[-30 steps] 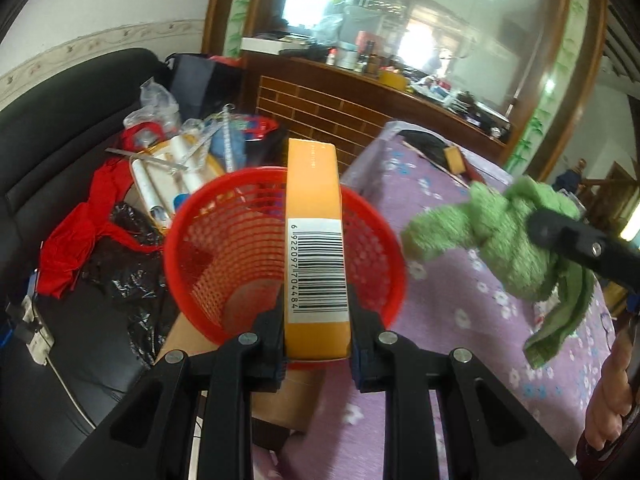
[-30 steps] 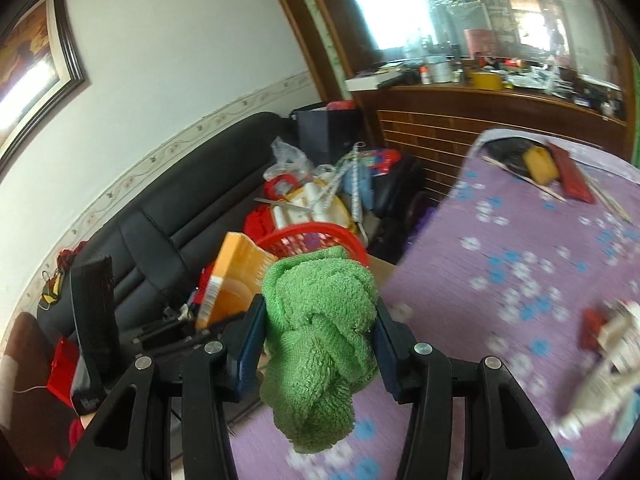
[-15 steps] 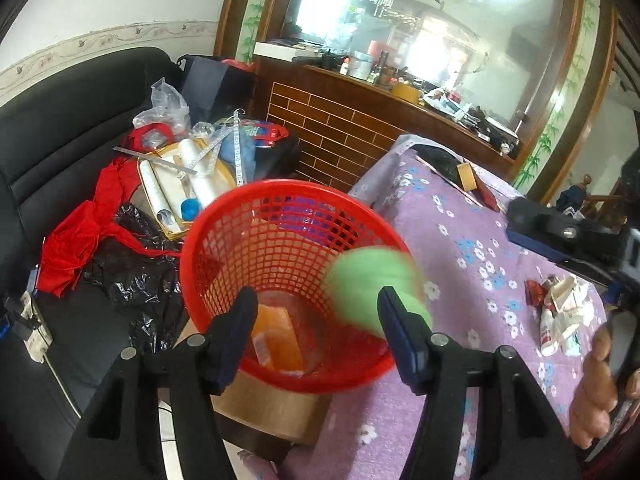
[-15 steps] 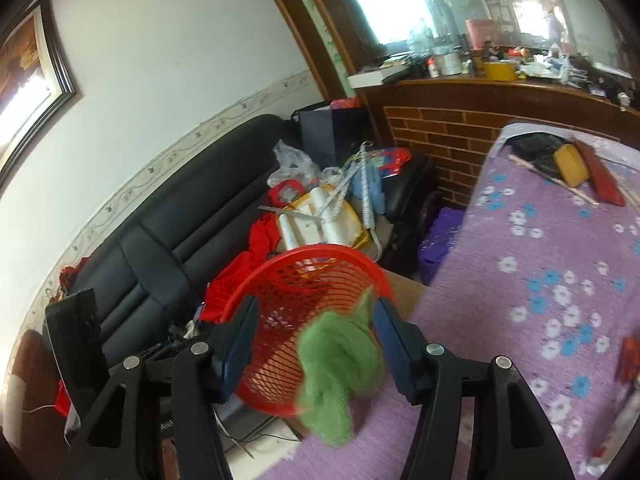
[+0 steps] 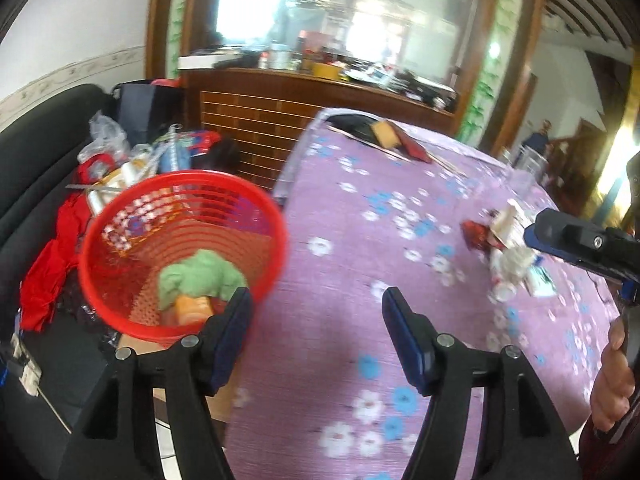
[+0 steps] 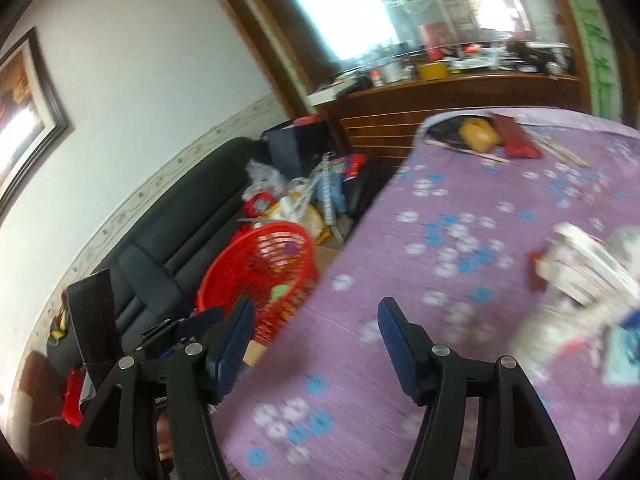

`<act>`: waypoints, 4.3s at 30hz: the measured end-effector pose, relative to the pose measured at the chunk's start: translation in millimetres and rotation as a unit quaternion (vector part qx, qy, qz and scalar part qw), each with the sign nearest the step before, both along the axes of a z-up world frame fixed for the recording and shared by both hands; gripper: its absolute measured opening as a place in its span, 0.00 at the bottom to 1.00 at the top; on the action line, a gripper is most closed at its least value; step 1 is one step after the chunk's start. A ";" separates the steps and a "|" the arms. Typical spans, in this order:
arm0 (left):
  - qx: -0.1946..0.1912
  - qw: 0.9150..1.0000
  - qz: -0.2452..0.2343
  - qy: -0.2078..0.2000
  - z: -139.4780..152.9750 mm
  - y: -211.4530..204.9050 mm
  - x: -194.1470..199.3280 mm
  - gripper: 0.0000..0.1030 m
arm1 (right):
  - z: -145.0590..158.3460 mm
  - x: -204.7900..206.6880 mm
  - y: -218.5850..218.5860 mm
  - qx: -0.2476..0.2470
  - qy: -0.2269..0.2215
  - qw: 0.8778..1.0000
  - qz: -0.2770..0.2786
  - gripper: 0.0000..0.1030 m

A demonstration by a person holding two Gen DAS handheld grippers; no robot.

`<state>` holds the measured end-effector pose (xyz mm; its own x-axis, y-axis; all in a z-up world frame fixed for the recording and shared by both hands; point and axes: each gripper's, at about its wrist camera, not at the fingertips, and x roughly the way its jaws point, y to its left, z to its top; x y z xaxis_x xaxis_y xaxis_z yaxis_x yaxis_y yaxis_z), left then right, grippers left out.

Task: Collect trash
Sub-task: 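Return to the table and grasp the white-and-red paper bag with the left gripper, then grasp the teal cartoon tissue pack with the right gripper while the left holds the bag, then lift the tissue pack and paper bag off the table with both grippers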

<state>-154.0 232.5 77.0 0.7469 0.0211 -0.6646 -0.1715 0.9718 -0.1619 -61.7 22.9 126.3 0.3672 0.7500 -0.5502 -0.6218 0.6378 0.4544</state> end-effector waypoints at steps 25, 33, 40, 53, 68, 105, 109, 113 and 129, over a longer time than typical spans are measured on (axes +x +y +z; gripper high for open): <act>0.121 0.962 -0.244 0.007 14.0 -215.2 80.4 0.64 | -44.6 13.4 -240.6 0.033 0.086 0.961 -0.262 0.69; 0.198 0.947 -0.248 0.050 -18.6 -258.8 137.0 0.64 | -50.8 11.3 -260.7 0.040 0.090 0.956 -0.277 0.72; 0.192 0.949 -0.241 0.069 -35.8 -265.0 154.6 0.46 | -58.7 25.0 -276.8 0.025 0.102 0.954 -0.282 0.72; 0.109 0.969 -0.222 0.026 -18.7 -222.3 107.0 0.42 | -88.4 86.4 -252.2 -0.028 0.128 0.960 -0.249 0.69; 0.040 0.989 -0.140 0.012 -20.3 -143.8 67.2 0.42 | -75.6 21.2 -175.2 -0.042 0.120 0.991 -0.042 0.60; 0.058 0.988 -0.132 0.053 -53.4 -162.8 75.8 0.41 | -98.6 44.4 -136.0 -0.240 -0.002 0.965 -0.108 0.40; 0.054 0.990 -0.126 0.032 -49.5 -163.9 66.2 0.41 | -90.7 25.3 -149.1 -0.209 0.005 0.968 -0.136 0.37; 0.043 0.993 -0.107 0.005 -43.7 -164.6 52.8 0.41 | -78.1 -0.4 -159.4 -0.180 -0.013 0.969 -0.170 0.37; 0.091 0.992 -0.077 -0.051 -29.7 -182.8 17.1 0.41 | -68.3 -42.4 -170.7 -0.142 -0.030 0.965 -0.217 0.37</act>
